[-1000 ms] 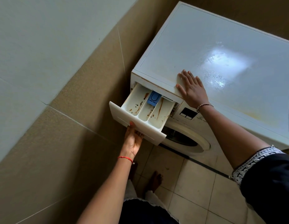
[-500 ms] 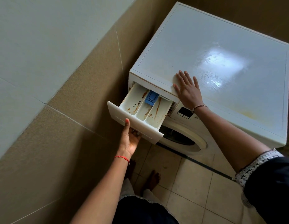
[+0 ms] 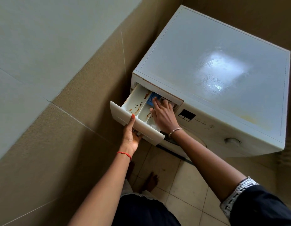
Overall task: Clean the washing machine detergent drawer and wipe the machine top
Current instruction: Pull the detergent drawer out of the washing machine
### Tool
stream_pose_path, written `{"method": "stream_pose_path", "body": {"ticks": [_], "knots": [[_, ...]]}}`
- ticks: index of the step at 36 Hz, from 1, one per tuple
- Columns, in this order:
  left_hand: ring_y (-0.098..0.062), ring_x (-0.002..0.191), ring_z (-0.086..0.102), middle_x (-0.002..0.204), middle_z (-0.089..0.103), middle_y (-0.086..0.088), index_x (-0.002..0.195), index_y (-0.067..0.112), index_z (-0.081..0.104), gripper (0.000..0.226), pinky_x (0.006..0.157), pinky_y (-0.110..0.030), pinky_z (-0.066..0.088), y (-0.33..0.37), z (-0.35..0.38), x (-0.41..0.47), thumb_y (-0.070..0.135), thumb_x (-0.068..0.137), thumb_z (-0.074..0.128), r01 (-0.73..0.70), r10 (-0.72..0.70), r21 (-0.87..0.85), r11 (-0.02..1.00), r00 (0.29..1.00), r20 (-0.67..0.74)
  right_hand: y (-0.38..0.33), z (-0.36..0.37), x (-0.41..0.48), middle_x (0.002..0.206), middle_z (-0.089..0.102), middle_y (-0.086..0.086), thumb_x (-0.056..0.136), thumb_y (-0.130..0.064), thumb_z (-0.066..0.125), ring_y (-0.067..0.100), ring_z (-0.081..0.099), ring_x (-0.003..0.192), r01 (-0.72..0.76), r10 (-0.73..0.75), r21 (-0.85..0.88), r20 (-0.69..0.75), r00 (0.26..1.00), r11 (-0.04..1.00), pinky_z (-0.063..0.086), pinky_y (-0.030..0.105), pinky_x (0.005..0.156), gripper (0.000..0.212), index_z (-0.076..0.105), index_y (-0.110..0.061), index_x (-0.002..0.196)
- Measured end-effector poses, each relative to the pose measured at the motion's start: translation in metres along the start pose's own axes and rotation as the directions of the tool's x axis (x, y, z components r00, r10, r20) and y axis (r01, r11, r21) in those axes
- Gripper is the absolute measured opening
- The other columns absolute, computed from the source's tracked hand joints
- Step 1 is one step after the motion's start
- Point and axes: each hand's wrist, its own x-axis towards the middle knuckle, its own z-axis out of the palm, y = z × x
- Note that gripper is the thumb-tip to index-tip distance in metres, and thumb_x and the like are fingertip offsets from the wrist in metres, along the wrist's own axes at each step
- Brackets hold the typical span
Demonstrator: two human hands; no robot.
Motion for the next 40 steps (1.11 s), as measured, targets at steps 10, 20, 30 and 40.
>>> {"method": "stream_pose_path", "body": {"ticks": [10, 20, 30, 40], "knots": [[-0.029, 0.113, 0.052, 0.126, 0.053, -0.014, 0.136, 0.020, 0.041, 0.134, 0.071, -0.037, 0.048, -0.001, -0.001, 0.001, 0.063, 0.016, 0.086, 0.000, 0.001, 0.012, 1.000, 0.999, -0.035, -0.002, 0.003, 0.009, 0.145, 0.040, 0.012, 0.099, -0.030, 0.034, 0.032, 0.038, 0.123, -0.041, 0.043, -0.095, 0.021, 0.999, 0.995, 0.033, 0.040, 0.097, 0.050, 0.033, -0.006, 0.142], [-0.031, 0.116, 0.052, 0.125, 0.053, -0.017, 0.130, 0.019, 0.044, 0.080, 0.080, -0.040, 0.050, -0.002, 0.000, 0.002, 0.047, 0.062, 0.074, -0.015, 0.021, 0.077, 0.997, 0.997, -0.076, -0.012, -0.001, 0.008, 0.134, 0.051, 0.017, 0.094, -0.025, 0.045, 0.035, 0.046, 0.117, -0.087, 0.090, -0.091, 0.032, 0.995, 0.992, 0.038, 0.043, 0.092, 0.045, 0.046, -0.002, 0.133], [-0.024, 0.098, 0.056, 0.108, 0.055, -0.010, 0.123, 0.018, 0.046, 0.047, 0.070, -0.037, 0.053, -0.007, -0.016, -0.012, 0.035, 0.082, 0.061, -0.061, 0.077, 0.131, 0.990, 0.989, -0.123, -0.023, 0.006, -0.013, 0.148, 0.036, 0.009, 0.097, -0.034, 0.028, 0.032, 0.032, 0.132, -0.078, 0.081, -0.054, 0.061, 0.995, 0.996, 0.028, 0.045, 0.102, 0.054, 0.030, -0.006, 0.144], [-0.027, 0.103, 0.058, 0.113, 0.061, -0.011, 0.123, 0.022, 0.052, 0.096, 0.063, -0.034, 0.052, 0.011, -0.074, -0.038, 0.058, 0.037, 0.075, -0.071, 0.085, 0.308, 0.949, 0.996, -0.034, -0.015, 0.001, -0.044, 0.152, 0.028, 0.007, 0.092, -0.050, 0.015, 0.021, 0.022, 0.142, -0.126, 0.146, 0.245, -0.064, 0.987, 0.961, 0.016, 0.035, 0.115, 0.067, 0.032, -0.011, 0.143]]}}
